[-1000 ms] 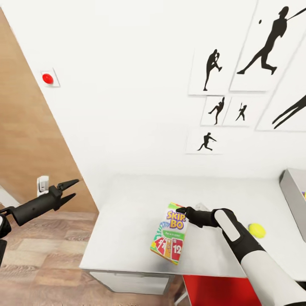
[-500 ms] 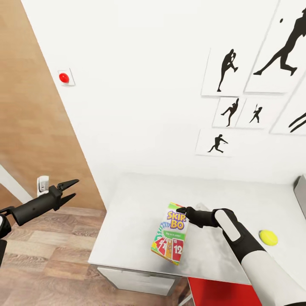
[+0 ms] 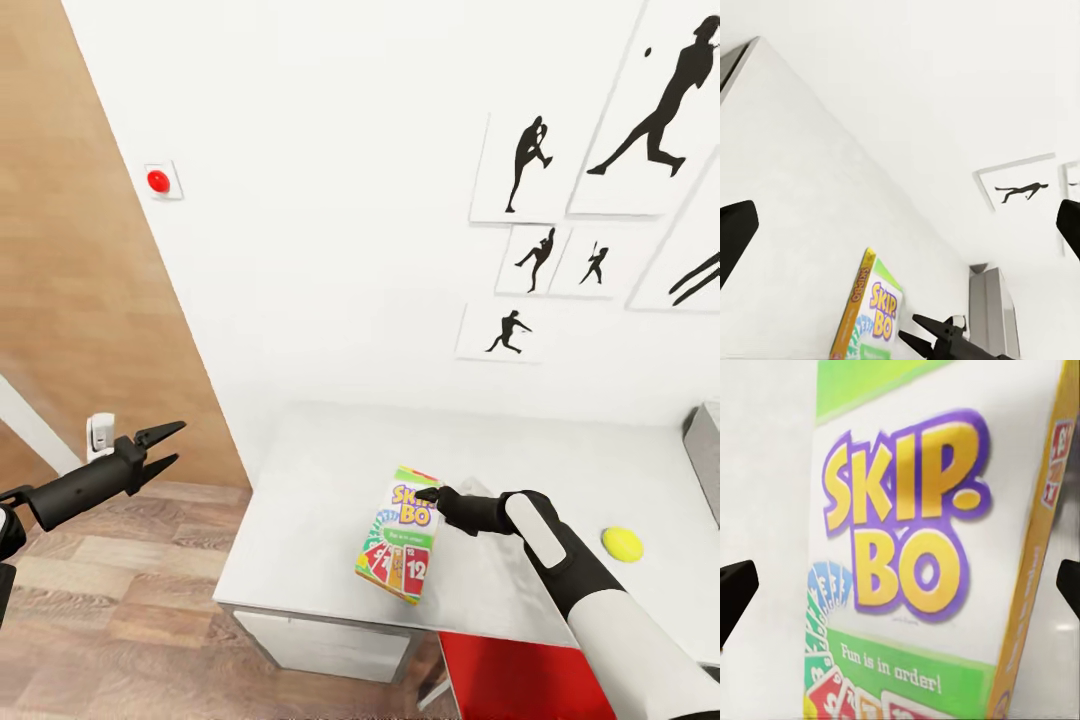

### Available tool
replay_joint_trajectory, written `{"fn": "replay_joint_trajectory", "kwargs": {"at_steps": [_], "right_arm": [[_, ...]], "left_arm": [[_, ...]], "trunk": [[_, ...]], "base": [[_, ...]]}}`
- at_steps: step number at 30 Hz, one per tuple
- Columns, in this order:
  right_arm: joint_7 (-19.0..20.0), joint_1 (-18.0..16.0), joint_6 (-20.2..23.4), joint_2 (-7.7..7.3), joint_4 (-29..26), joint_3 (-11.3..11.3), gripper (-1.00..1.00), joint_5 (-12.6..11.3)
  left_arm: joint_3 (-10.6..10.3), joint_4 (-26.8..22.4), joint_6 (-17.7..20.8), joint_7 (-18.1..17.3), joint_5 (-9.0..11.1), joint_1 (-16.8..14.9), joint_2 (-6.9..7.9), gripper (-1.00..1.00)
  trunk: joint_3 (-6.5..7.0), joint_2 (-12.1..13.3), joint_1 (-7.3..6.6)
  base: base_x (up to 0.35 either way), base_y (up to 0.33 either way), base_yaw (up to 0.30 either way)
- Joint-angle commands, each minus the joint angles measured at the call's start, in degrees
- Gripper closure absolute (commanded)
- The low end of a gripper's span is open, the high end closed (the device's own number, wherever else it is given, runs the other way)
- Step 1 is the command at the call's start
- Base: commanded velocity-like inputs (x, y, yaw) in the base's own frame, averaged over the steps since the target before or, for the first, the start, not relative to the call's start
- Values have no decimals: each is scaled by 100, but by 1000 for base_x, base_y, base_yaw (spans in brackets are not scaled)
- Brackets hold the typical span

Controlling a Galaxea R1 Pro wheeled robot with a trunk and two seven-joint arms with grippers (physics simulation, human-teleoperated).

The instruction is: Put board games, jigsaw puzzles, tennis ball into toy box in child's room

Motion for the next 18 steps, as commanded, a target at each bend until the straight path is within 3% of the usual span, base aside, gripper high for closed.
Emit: {"fn": "replay_joint_trajectory", "kwargs": {"at_steps": [1, 18], "right_arm": [[-7, -5, 11, -6, -4, 16, -100, -10], [-11, -4, 13, -6, -31, 16, -100, -10]], "left_arm": [[8, -3, 27, -30, -30, -6, -1, -100], [9, -16, 28, -29, -29, -6, -1, -100]], "trunk": [[-11, -11, 2], [-11, -11, 2]], "base": [[-54, 0, 27], [-15, 0, 99]]}}
